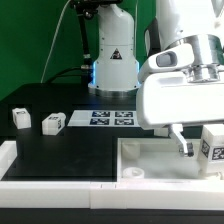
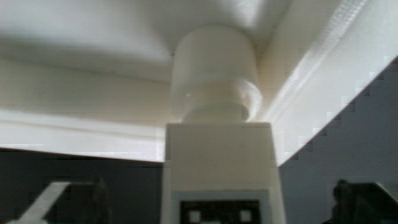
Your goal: Assemble one leg
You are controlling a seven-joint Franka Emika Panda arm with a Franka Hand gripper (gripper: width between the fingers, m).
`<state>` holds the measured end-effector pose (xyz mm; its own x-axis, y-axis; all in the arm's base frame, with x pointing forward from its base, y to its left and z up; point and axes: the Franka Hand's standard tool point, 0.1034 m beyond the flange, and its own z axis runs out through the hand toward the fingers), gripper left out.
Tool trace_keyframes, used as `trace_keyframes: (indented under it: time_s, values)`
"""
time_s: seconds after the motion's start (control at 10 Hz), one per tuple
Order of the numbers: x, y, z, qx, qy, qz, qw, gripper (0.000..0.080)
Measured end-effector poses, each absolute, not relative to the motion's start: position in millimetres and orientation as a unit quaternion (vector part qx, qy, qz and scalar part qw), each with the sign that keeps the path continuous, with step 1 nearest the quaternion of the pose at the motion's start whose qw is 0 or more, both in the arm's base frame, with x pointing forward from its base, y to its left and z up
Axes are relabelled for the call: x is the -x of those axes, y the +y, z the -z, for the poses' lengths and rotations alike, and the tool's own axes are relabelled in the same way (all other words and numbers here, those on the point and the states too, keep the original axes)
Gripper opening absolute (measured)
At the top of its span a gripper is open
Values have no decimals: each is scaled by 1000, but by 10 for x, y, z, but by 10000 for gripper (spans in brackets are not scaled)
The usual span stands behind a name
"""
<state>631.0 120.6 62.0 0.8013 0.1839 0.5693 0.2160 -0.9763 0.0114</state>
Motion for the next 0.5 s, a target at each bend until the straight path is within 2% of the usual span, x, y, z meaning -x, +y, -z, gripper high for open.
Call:
trace_keyframes:
  time_s: [0.2,0.3,0.4,0.5]
  values:
    - [-6314,1211,-685,952,-107,286,28,647]
    - [-6351,1240,-889,954,-110,278,31,648]
    - [-6380,1239,-992,954,-111,277,32,648]
    - [-6368,1238,-960,954,-111,276,32,648]
